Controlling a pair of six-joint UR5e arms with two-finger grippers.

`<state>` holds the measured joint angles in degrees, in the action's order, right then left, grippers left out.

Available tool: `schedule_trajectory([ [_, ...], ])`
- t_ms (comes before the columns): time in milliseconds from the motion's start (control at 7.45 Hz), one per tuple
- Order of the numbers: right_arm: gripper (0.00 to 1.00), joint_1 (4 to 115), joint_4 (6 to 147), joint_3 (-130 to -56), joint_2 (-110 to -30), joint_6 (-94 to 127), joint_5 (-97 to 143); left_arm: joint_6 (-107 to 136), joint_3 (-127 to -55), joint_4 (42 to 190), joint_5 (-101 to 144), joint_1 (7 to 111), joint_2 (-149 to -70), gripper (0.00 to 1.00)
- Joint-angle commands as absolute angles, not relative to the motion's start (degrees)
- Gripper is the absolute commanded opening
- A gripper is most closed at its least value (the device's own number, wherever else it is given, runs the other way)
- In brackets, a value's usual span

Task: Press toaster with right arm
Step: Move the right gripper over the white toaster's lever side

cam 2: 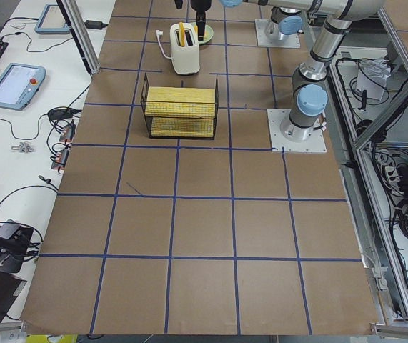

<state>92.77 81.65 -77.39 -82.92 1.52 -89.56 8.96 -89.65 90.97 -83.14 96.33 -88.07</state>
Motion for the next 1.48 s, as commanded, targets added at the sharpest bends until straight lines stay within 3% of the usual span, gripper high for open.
schedule_trajectory([
  [0,0.87,92.46,81.83,-77.34,-82.45,-1.11,-89.3,8.96,-89.65,90.97,-83.14,96.33,-88.07,1.0],
  [134,0.37,92.37,82.35,-77.26,-81.83,-5.23,-89.3,8.96,-89.65,90.97,-83.14,96.33,-88.07,1.0],
  [268,0.2,92.55,84.09,-77.17,-81.83,-13.37,-89.3,8.96,-89.65,90.97,-83.14,96.33,-88.07,1.0],
  [537,0.13,92.37,86.74,-77.34,-81.65,-40.38,-90.95,8.96,-89.65,90.97,-83.14,96.33,-88.07,1.0],
  [1341,0.12,91.67,92.28,-77.43,-75.52,-78.8,-85.29,8.96,-89.65,90.97,-83.14,96.33,-88.07,1.0],
])
